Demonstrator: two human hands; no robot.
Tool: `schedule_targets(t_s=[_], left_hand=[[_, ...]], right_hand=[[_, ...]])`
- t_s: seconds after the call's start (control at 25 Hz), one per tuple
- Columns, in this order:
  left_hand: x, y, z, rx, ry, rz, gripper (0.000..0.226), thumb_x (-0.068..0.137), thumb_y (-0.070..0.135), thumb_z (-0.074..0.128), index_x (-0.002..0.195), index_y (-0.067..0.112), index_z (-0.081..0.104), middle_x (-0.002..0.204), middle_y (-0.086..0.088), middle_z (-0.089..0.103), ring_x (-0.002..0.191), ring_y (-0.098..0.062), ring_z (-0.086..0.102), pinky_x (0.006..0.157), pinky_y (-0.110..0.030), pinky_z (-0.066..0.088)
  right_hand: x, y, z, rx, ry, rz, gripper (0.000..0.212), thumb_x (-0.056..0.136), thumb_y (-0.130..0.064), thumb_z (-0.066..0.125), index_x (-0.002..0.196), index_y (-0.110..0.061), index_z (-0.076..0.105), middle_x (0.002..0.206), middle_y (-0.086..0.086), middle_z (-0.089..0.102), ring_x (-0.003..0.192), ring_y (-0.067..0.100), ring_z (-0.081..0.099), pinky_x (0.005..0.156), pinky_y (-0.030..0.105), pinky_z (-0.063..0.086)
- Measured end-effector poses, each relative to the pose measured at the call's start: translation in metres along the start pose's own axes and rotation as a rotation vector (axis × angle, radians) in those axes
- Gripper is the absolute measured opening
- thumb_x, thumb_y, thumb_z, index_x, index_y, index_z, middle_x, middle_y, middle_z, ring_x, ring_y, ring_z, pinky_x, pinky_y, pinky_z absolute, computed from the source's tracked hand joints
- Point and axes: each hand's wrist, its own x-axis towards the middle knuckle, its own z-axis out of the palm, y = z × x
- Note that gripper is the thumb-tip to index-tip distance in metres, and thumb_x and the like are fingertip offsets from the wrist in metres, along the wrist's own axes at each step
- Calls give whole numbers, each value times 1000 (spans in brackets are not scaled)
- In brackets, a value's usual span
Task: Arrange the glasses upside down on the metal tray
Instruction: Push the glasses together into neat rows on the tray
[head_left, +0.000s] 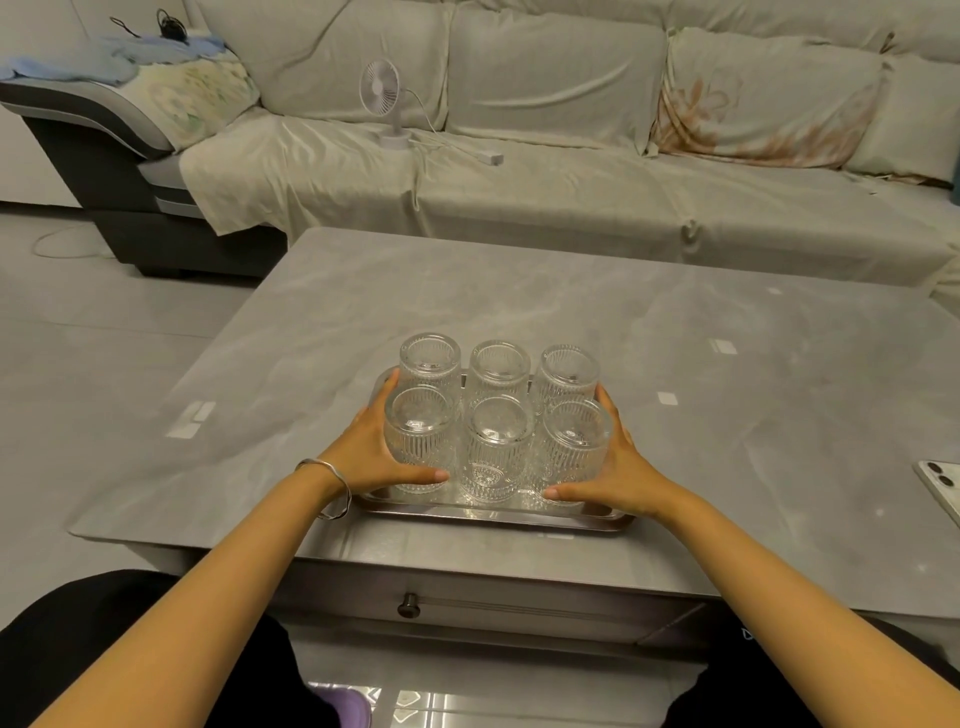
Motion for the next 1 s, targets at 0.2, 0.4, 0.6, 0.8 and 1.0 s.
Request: schedule_targets(t_s=[0.2, 0.4, 0.6, 0.8, 1.0], left_hand=[[-16, 37, -17, 5, 76, -3, 134, 46, 54, 80, 145, 34, -8, 157, 4, 12, 133, -1, 17, 111, -30, 21], [-5, 70, -9, 605, 25, 228, 113, 48, 84, 54, 142, 45, 3, 159, 6, -1, 146, -27, -6, 117, -55, 10], [7, 72, 12, 818, -75, 119, 112, 56, 80, 54, 142, 43, -6, 158, 10, -9, 144, -33, -13, 113, -62, 0], [9, 73, 15, 863, -90, 88, 111, 57, 81, 51, 141, 44, -10, 158, 10, -9, 145, -33, -10, 113, -63, 2], [8, 72, 15, 858, -81, 96, 109, 59, 80, 50, 141, 43, -10, 158, 9, -9, 145, -33, -9, 114, -63, 4]], right_hand=[[-17, -30, -17, -15, 81, -125, 130, 44, -65, 80, 133, -61, -14, 159, -14, -5, 147, 15, 6, 118, 48, 18], [-12, -69, -31, -527, 91, -388, 100, 61, -65, 70, 142, -49, 15, 161, -5, 1, 148, 21, -5, 119, 51, 2], [-4, -72, -21, -748, -15, -361, 97, 68, -62, 67, 143, -50, 6, 161, -4, 0, 148, 24, -7, 117, 46, -7], [-4, -72, -17, -789, -40, -317, 98, 70, -60, 66, 140, -52, -1, 162, -4, 2, 149, 25, -4, 118, 49, -4], [-4, -71, -14, -809, -21, -309, 97, 71, -59, 65, 144, -49, 2, 162, -4, 3, 149, 25, -4, 119, 50, -2]])
